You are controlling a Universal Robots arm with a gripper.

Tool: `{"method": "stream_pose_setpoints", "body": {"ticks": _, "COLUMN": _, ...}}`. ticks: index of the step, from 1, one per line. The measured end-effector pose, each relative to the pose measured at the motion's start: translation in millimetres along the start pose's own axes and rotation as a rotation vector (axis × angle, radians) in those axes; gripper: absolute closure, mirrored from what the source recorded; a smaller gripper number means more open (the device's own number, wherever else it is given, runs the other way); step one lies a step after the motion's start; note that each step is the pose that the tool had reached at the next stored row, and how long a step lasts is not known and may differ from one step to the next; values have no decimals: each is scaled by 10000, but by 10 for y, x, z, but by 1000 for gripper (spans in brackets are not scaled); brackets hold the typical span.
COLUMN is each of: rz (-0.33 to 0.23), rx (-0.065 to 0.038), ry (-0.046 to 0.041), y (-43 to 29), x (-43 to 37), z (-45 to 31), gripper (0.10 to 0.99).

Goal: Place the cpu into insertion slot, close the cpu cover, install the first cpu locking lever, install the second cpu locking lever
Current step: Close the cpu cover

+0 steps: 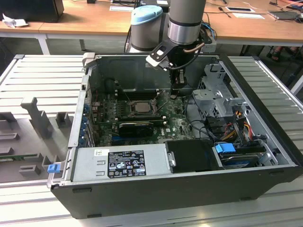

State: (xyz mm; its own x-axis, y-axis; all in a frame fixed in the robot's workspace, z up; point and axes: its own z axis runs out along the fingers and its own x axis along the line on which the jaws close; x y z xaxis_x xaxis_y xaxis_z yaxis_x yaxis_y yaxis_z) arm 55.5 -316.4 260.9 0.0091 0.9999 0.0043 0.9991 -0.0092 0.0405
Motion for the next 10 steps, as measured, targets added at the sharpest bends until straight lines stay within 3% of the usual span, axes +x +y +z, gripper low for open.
{"method": "stream_pose_setpoints", "body": {"ticks": 10, "rz": -3, "rx": 1, "ry": 0, "y": -2, "x": 0, "z": 80, "gripper": 980}}
